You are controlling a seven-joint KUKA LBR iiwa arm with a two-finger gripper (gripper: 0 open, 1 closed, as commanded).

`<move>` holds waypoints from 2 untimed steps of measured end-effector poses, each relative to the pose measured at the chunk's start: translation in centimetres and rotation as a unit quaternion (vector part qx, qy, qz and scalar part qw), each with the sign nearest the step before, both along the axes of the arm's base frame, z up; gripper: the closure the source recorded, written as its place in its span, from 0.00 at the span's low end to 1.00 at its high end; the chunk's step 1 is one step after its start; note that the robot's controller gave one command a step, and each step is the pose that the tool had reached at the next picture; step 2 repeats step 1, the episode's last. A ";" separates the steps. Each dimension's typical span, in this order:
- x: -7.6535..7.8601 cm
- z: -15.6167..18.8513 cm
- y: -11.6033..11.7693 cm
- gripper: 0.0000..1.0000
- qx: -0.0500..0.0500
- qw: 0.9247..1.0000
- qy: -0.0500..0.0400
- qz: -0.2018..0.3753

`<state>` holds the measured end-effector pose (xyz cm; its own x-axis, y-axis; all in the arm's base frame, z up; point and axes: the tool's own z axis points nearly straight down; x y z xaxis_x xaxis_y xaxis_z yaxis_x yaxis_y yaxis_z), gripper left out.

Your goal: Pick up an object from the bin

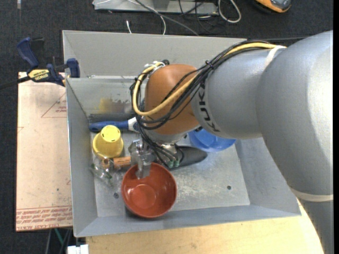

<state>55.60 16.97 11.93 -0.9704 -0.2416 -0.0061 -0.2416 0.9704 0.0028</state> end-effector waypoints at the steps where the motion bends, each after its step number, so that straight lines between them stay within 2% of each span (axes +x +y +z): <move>1: 0.5 8.5 0.5 1.00 -0.001 1.000 0.001 0.005; 2: 0.5 8.5 0.5 1.00 -0.001 1.000 0.001 0.005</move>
Offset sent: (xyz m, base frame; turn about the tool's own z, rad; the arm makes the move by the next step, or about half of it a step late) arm 0.0016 0.0039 0.0179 -0.0084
